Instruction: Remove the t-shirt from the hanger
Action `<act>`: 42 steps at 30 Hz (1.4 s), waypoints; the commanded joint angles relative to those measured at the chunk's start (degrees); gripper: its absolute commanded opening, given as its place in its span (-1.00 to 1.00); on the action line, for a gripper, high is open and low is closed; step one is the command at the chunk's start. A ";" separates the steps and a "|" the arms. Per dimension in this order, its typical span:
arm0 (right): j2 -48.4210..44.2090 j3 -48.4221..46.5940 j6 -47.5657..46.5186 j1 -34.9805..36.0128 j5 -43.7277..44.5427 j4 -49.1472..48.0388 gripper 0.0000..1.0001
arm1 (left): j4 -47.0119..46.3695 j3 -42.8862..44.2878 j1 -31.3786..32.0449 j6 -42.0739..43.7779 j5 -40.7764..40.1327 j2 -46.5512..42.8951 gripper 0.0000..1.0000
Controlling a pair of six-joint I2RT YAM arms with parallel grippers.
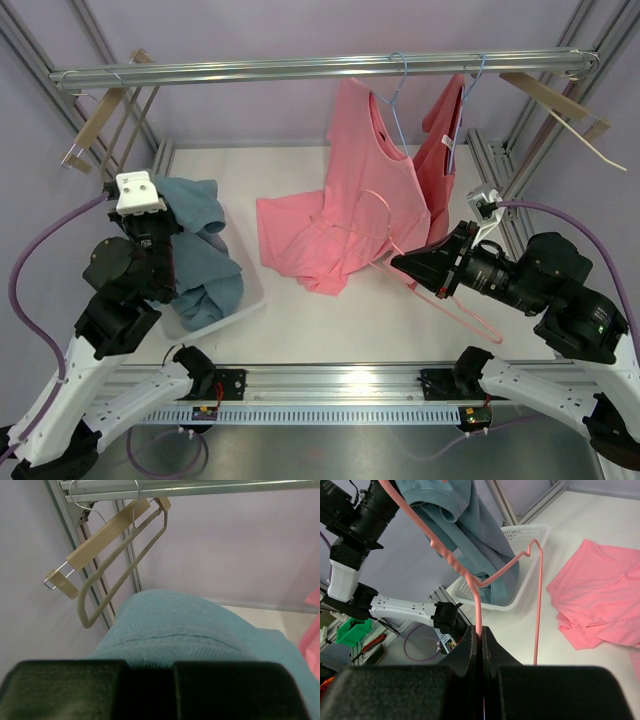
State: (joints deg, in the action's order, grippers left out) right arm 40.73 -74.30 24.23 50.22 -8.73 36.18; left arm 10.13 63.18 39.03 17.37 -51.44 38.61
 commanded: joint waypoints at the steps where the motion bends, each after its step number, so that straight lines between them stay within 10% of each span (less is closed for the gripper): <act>1: -0.57 0.56 -0.15 -0.12 -2.17 -2.79 -1.00 | -1.43 4.03 -0.27 -7.79 1.07 1.44 -1.00; 11: -1.97 2.67 0.03 -0.12 -1.73 -3.05 -1.00 | 4.99 35.07 -0.27 0.21 4.59 15.61 -1.00; 23: -2.50 3.55 0.29 -0.12 -1.82 -2.79 -1.00 | 2.96 15.77 -0.27 -1.45 1.08 5.79 -1.00; 42: 2.86 4.34 0.29 0.06 -2.96 -5.68 -1.00 | 36.01 -15.88 -1.40 -64.18 -11.14 -0.31 -1.00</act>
State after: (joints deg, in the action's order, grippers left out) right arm 42.28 -69.41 24.47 50.24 -10.17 33.89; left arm 44.93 50.00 38.57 -31.81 -59.22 34.96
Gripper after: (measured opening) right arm 0.049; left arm 0.032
